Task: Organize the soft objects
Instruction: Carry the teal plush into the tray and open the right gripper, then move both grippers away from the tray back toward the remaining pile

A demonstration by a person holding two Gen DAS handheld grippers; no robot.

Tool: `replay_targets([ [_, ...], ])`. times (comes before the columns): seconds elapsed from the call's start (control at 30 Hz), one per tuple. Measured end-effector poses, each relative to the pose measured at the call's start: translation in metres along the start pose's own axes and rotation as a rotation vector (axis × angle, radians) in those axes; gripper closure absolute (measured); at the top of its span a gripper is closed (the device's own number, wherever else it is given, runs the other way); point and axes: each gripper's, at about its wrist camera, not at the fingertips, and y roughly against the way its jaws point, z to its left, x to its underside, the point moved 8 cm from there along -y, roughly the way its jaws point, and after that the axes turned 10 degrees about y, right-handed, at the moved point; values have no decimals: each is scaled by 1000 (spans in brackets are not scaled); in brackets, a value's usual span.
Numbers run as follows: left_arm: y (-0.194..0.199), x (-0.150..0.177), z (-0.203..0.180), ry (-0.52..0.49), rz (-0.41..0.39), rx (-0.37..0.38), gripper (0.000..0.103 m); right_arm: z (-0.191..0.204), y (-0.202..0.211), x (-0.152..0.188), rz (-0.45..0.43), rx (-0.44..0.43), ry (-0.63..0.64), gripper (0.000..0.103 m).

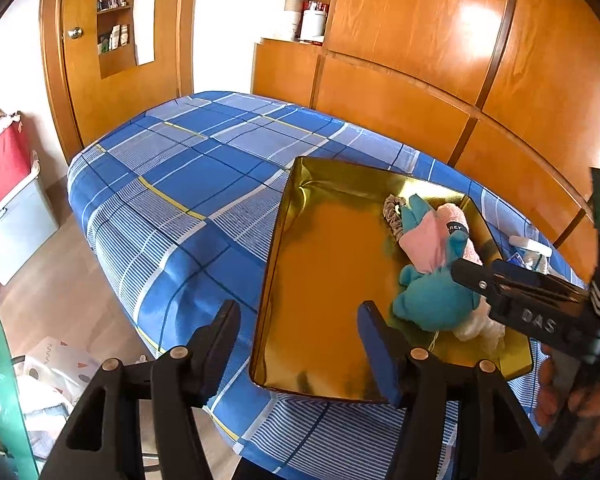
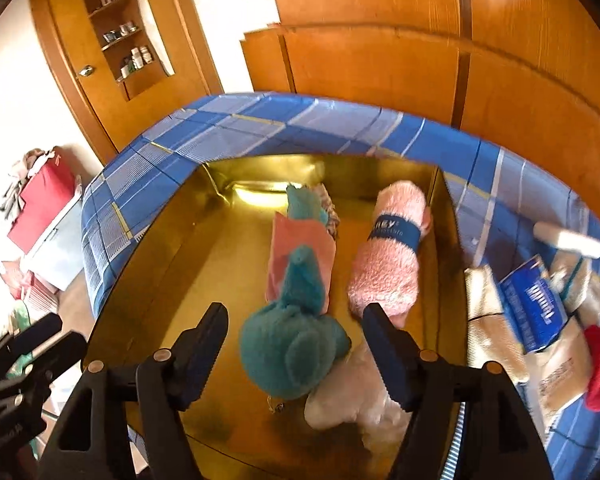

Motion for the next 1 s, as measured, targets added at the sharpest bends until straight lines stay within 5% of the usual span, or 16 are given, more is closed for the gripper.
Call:
replay_targets([
  [0.53, 16, 3, -35, -103, -28, 22, 39, -20, 74, 13, -154, 187, 55, 32],
  [1.0, 24, 19, -117, -295, -10, 128, 39, -104, 114, 68, -121, 319, -47, 32],
])
